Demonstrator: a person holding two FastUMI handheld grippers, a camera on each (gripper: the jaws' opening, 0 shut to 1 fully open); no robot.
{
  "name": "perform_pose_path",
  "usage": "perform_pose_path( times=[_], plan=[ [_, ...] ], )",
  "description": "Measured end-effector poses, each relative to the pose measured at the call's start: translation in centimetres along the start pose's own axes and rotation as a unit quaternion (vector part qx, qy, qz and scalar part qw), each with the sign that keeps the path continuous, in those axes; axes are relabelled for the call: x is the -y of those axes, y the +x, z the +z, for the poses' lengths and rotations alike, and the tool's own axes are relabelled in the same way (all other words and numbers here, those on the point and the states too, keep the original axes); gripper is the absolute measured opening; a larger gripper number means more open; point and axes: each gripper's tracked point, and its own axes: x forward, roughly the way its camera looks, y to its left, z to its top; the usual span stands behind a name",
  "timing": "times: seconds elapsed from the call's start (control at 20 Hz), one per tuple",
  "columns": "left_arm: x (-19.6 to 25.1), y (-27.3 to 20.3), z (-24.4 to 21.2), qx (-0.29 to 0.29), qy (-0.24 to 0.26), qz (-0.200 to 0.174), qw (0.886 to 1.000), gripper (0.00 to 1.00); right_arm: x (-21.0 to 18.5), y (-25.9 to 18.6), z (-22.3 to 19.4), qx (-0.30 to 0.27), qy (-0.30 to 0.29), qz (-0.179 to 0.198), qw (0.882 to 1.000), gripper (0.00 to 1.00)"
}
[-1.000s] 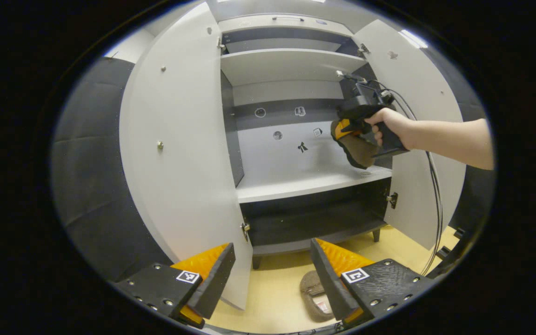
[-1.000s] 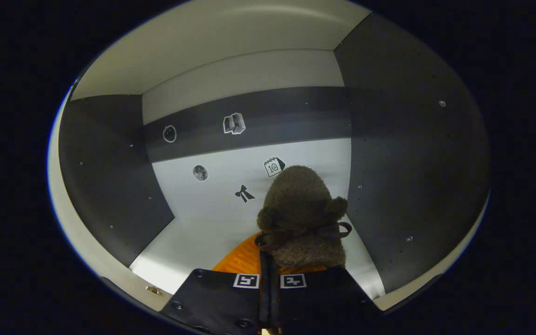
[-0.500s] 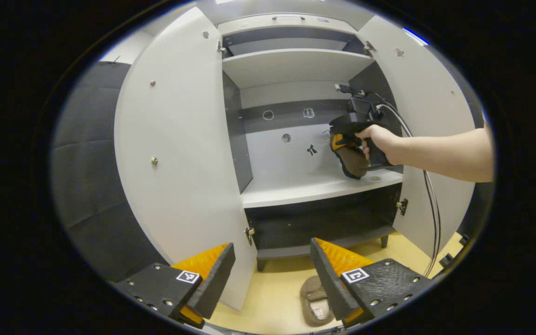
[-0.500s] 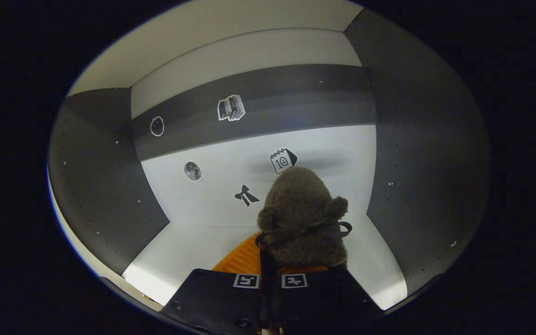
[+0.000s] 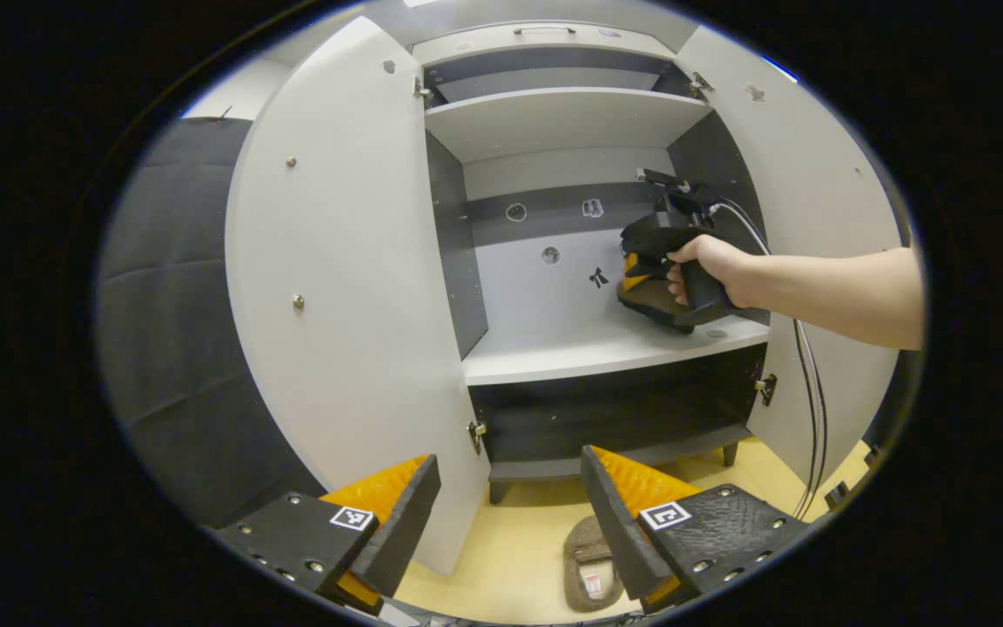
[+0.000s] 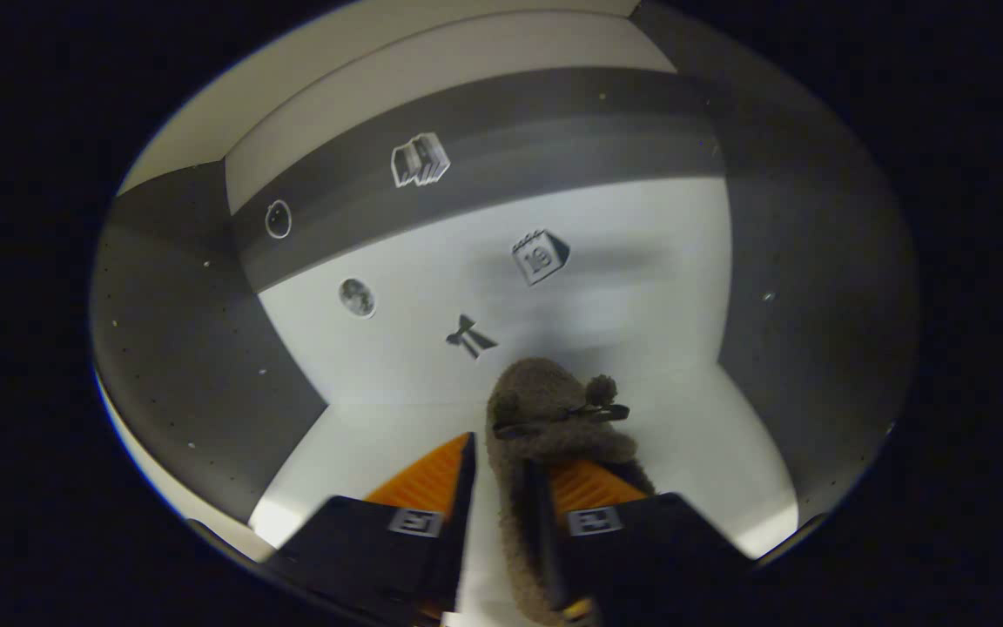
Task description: Grab one shoe with the right hand and put it into the shoe cabinet, grab the other shoe with the left hand and put it into the shoe cabinet; then close the right door with the right hand and the left door with the left hand.
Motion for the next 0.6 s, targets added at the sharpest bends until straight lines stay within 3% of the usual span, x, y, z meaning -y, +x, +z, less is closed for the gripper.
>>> perform_pose_path(
  times=[0.1, 0.15, 0.2, 0.25, 0.6],
  plan=[
    [0.3, -0.1, -0.3, -0.006, -0.006, 0.006, 1.000, 0.94, -1.6, -0.7, -0.1, -0.009, 0.004, 0.029, 1.000, 0.75],
    [0.4, -0.2, -0.4, -0.008, -0.008, 0.010, 1.000, 0.94, -2.0, -1.3, -0.3, -0.015, 0.001, 0.029, 0.999, 0.80],
    [0.6, -0.4, -0.4, -0.012, -0.008, 0.014, 1.000, 0.94, -2.2, -1.9, -0.8, -0.030, 0.000, 0.028, 0.999, 0.94],
    [0.6, -0.6, -0.5, -0.015, -0.005, 0.021, 1.000, 0.94, -2.7, -2.3, -1.8, -0.051, -0.001, 0.035, 0.998, 0.99],
    [0.0, -3.2, 0.8, -0.017, -0.002, 0.064, 0.998, 0.94, -2.5, -5.7, -3.8, -0.096, -0.055, 0.036, 0.993, 0.98]
  ],
)
